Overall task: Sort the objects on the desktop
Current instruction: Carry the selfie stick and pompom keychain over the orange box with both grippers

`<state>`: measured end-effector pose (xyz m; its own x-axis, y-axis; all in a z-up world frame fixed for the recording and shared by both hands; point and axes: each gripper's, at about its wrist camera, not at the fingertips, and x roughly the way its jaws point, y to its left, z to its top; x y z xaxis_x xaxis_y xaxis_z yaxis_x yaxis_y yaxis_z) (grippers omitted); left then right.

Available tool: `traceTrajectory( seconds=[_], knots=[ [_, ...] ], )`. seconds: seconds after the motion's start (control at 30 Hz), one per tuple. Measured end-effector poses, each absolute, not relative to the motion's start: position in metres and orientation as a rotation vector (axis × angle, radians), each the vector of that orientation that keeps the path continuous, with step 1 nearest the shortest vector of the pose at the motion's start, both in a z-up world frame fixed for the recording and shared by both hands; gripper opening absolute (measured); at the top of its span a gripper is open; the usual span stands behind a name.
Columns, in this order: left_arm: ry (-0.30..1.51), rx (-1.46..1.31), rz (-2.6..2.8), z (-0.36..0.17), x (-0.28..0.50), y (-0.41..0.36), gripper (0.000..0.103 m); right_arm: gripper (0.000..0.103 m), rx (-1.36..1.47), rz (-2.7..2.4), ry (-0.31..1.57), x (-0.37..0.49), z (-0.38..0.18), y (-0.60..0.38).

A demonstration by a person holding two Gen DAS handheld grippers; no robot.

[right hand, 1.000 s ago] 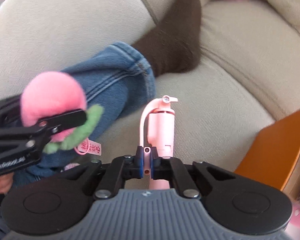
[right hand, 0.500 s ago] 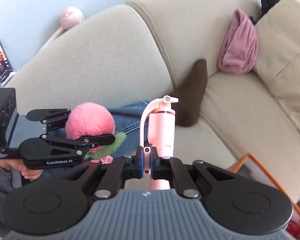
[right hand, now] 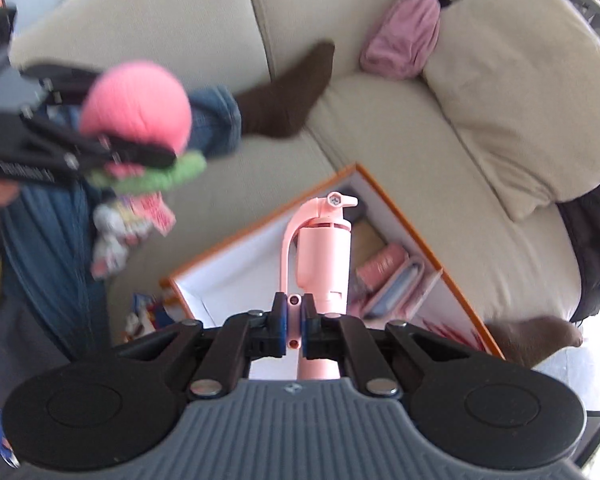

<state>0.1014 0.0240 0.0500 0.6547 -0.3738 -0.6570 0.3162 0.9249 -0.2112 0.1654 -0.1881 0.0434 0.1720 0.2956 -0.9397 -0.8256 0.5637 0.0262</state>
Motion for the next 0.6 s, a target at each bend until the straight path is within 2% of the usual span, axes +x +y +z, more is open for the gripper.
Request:
traceTrajectory(
  seconds=[0.27, 0.6],
  knots=[
    [0.808, -0.04, -0.403, 0.043, 0.12, 0.003, 0.05, 0.006, -0.641, 1.119, 1.224, 0.174, -0.021, -0.181],
    [0.843, -0.002, -0.474, 0.031, 0.149, -0.023, 0.05, 0.006, -0.686, 1.391, 1.317, 0.196, -0.069, -0.158]
  ],
)
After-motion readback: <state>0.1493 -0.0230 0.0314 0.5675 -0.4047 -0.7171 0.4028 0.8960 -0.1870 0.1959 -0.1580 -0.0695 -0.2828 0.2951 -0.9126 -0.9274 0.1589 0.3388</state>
